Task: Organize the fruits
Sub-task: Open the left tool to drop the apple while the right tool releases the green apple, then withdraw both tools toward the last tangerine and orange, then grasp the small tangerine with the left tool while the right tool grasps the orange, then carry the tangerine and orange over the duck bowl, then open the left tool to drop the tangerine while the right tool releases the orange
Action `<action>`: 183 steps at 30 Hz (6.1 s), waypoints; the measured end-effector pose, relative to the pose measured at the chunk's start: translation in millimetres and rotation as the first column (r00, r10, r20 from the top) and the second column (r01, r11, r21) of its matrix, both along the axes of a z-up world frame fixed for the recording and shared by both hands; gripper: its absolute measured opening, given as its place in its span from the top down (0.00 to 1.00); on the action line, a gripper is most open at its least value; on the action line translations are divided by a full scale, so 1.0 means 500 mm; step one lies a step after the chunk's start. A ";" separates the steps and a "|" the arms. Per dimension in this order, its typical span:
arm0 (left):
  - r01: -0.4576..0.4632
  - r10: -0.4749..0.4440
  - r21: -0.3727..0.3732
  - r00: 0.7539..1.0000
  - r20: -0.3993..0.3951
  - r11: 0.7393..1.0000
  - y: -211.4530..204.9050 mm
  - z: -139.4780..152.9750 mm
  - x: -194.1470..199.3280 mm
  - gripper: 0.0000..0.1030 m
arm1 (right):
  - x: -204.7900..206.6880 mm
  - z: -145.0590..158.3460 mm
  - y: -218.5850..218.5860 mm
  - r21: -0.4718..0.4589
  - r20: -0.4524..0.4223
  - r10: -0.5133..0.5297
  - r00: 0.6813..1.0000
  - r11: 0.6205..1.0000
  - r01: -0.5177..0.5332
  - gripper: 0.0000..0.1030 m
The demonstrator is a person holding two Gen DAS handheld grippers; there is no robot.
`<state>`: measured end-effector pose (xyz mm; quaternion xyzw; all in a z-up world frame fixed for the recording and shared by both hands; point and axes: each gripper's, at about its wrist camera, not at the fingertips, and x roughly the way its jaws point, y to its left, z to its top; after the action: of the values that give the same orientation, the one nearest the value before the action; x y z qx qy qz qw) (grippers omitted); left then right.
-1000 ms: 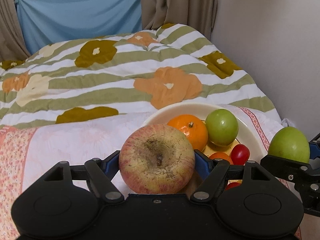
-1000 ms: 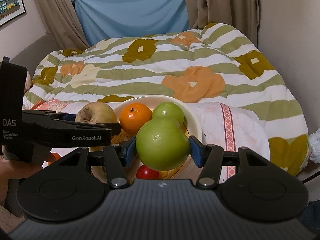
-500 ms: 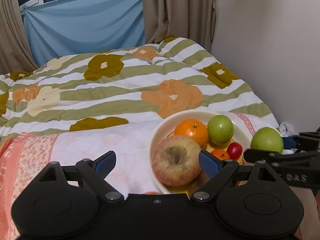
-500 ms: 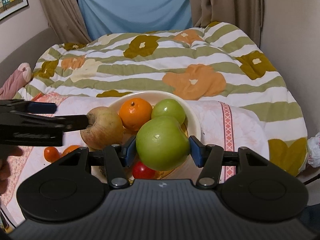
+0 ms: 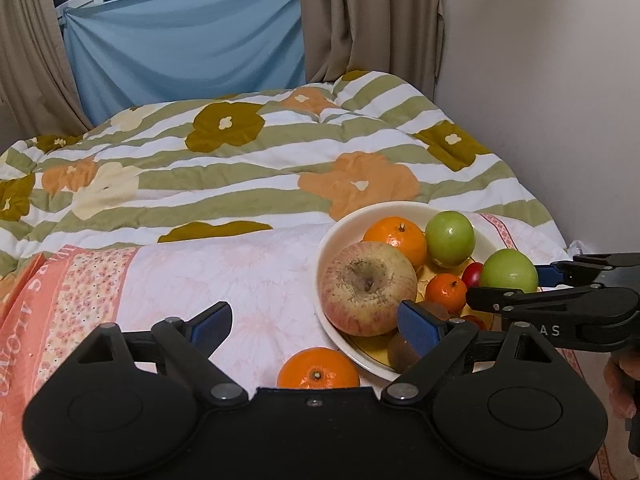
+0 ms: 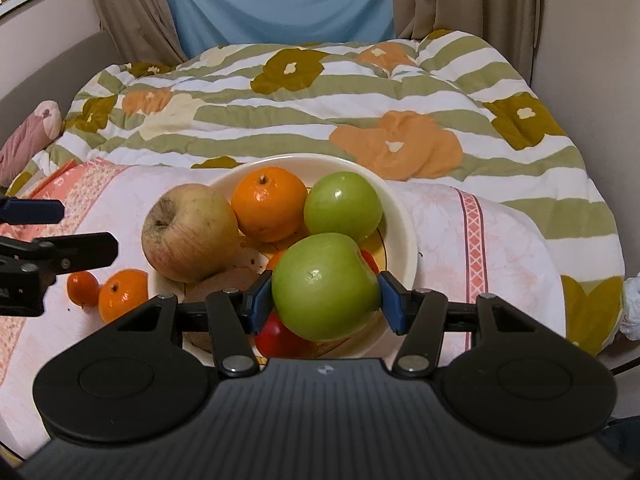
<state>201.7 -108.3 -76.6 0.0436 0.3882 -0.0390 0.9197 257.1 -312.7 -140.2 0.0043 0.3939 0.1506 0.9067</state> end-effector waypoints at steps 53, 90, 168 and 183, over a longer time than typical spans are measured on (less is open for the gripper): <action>0.214 -0.213 -0.030 0.976 0.042 0.976 0.297 0.025 -0.146 0.00 | -0.245 0.131 0.303 -0.035 0.118 -0.253 0.960 0.965 0.258 0.00; 0.534 -0.537 -0.050 0.842 -0.058 0.844 0.252 -0.167 -0.015 0.63 | -0.133 -0.032 0.380 -0.041 -0.082 -0.352 0.932 0.936 0.350 0.00; 0.320 -0.324 0.056 0.942 0.089 0.946 -0.138 -0.005 0.026 0.64 | -0.071 0.168 -0.080 0.073 0.085 -0.113 0.990 0.992 0.107 0.29; 0.279 -0.287 0.101 0.955 0.076 0.955 -0.163 -0.027 0.036 0.17 | -0.016 0.130 -0.102 0.082 0.046 -0.060 0.997 0.995 0.056 0.29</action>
<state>219.8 -190.0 -90.2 0.1415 0.3375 -0.1511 0.9183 249.1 -363.7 -75.4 0.0487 0.3649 0.1401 0.9191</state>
